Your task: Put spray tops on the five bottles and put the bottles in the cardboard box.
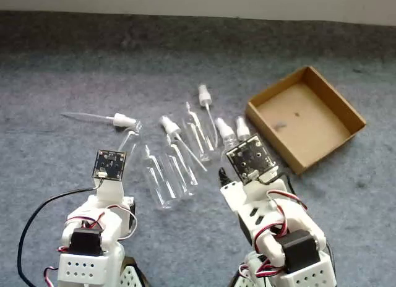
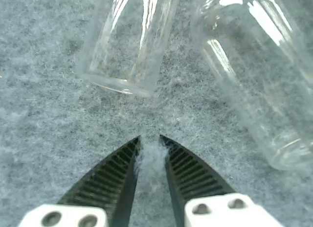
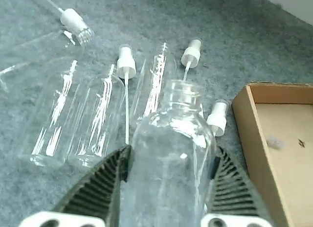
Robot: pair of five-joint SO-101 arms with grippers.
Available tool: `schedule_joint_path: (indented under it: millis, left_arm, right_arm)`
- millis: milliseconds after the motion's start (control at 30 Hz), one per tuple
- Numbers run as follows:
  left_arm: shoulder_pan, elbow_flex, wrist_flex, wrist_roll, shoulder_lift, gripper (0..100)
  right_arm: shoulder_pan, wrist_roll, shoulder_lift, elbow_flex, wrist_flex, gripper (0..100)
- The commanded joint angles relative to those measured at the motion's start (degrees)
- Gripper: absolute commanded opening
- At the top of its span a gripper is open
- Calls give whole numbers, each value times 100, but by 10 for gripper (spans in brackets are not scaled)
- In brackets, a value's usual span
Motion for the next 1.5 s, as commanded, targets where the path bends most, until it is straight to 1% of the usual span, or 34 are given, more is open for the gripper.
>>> schedule_joint_path:
  millis: [0,133,200,600,900,933,1067,1167,1267,1467]
  left_arm:
    - [119,127,26,62,-48,6]
    - [110,127,26,62,-48,6]
    - [110,127,26,62,-48,6]
    - [57,127,26,53,-48,5]
    - [-602,66,9,35,-66,8]
    - [-664,22,18,35,-66,8]
    - [-840,-716,70,-149,-22,5]
    - [-848,-1341,299,-158,-13,5]
    - [-831,-1833,563,-185,-4,7]
    - [-822,-2360,554,-185,48,8]
  right_arm:
    - [92,-360,-338,303,-514,127]
    - [84,-809,-611,936,-1174,127]
    - [75,-914,-734,1200,-1385,127]
    - [84,-958,-1367,1710,-1473,127]
    - [57,-976,-1789,2589,-1622,128]
    - [57,-1081,-1789,2633,-1622,128]
    - [92,-1732,-1789,2686,-1613,128]
    - [101,-1793,-1789,2668,-1675,128]
    - [101,-1802,-1789,2721,-2105,128]
    - [101,-1802,-1789,3213,-2888,128]
